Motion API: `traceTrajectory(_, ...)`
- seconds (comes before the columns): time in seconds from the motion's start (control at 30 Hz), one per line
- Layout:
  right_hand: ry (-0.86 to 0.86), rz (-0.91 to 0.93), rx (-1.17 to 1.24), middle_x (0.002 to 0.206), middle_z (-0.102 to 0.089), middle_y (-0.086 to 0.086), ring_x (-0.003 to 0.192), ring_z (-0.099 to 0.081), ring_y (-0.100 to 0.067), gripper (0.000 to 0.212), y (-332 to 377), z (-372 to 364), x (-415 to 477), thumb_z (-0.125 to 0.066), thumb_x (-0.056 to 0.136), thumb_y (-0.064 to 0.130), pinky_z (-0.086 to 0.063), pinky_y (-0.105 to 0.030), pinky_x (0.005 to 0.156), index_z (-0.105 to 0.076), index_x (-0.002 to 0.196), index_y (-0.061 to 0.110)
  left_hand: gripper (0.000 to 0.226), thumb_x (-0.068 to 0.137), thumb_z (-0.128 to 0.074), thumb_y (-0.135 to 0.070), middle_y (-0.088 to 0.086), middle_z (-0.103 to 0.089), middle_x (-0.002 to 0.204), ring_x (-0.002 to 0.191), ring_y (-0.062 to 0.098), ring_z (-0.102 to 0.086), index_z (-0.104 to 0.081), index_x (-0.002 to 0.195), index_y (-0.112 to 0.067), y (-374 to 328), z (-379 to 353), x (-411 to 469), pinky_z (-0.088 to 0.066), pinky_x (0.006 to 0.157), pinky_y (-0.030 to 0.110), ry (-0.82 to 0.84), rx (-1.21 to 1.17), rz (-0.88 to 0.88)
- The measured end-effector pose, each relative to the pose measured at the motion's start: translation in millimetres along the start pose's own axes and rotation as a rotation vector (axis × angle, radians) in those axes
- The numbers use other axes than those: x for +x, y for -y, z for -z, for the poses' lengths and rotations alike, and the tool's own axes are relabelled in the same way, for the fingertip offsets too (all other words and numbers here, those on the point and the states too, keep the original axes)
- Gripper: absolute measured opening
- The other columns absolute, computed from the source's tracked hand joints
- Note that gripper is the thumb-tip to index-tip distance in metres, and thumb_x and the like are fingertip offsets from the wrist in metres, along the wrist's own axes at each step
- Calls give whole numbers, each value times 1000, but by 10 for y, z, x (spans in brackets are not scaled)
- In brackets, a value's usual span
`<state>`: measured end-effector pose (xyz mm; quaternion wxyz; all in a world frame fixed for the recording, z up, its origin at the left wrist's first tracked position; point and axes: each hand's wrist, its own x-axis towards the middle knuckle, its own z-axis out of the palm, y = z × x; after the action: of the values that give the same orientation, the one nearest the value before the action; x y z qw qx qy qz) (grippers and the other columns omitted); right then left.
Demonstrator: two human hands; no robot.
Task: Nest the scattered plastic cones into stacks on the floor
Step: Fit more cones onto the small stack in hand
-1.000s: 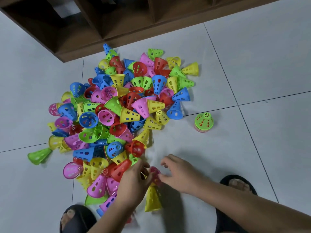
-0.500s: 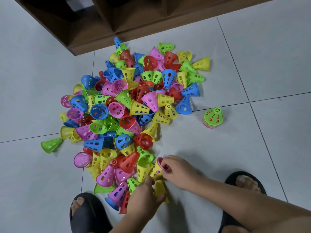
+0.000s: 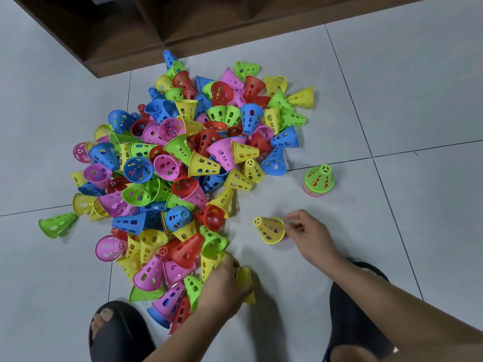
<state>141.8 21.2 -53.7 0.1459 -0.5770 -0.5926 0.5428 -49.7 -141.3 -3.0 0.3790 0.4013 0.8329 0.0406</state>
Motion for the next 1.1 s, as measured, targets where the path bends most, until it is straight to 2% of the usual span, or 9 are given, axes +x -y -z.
traceTrajectory(0.13, -72, 160, -162, 116, -58, 9, 102, -61, -8, 37, -14, 40, -29, -66, 90, 2, -54, -33, 92, -65, 121, 21, 40, 85, -80, -41, -13, -65, 90, 80, 8, -66, -53, 113, -30, -106, 153, 103, -57, 71, 35, -57, -81, -39)
traceTrajectory(0.23, 4, 245, -172, 127, -55, 11, 118, -58, -14, 46, 18, -5, -57, -66, 92, 11, -50, -34, 100, -58, 135, 26, 43, 84, -84, -40, -14, -67, 93, 80, -2, -64, -57, 115, -30, -224, 303, 166, -49, 63, 16, -102, -161, -75)
traceTrajectory(0.37, 119, 333, -314, 133, -50, 13, 123, -52, -16, 62, 74, -61, -58, -66, 81, 26, -50, -34, 101, -51, 140, 32, 44, 84, -86, -39, -13, -67, 97, 83, 6, -67, -57, 117, -32, -389, 507, 250, -59, 69, 33, -158, -234, -136)
traceTrajectory(0.4, 131, 357, -375, 133, -49, 13, 123, -51, -18, 64, 64, -81, -41, -67, 78, 29, -50, -35, 101, -51, 140, 32, 45, 85, -86, -38, -14, -67, 99, 87, 4, -66, -57, 118, -31, -440, 561, 273, -58, 72, 31, -176, -234, -153)
traceTrajectory(0.47, 122, 377, -444, 131, -50, 11, 120, -51, -21, 59, 19, -117, 5, -71, 79, 32, -50, -40, 100, -53, 135, 32, 46, 86, -87, -35, -17, -66, 102, 94, -2, -65, -57, 120, -31, -549, 661, 327, -55, 77, 23, -201, -258, -191)
traceTrajectory(0.73, 24, 411, -380, 126, -57, 6, 114, -55, -23, 46, 16, -29, 76, -74, 93, 44, -52, -44, 95, -57, 131, 25, 43, 88, -86, -36, -18, -69, 106, 100, -1, -65, -60, 122, -31, -971, 874, 509, -59, 86, 32, -230, -337, -301)
traceTrajectory(0.87, -88, 441, -265, 127, -53, 9, 120, -54, -17, 39, 241, 242, 24, -73, 97, 37, -50, -38, 98, -58, 129, 22, 35, 89, -86, -30, -16, -73, 103, 100, 1, -67, -62, 114, -33, -1199, 969, 588, -60, 87, 37, -255, -415, -350)
traceTrajectory(1.0, -231, 489, -201, 131, -54, 8, 126, -52, -12, 40, 564, 596, -44, -68, 100, 36, -44, -25, 104, -59, 135, 21, 45, 89, -86, -37, -17, -69, 111, 104, -6, -63, -60, 125, -31, -1498, 1063, 684, -58, 88, 32, -305, -459, -370)
traceTrajectory(1.1, -343, 526, -209, 129, -55, 3, 123, -53, -14, 39, 713, 854, -21, -71, 100, 32, -44, -24, 103, -60, 135, 18, 47, 88, -86, -39, -16, -69, 114, 104, -6, -62, -60, 127, -30, -1708, 1091, 737, -57, 87, 29, -326, -508, -389)
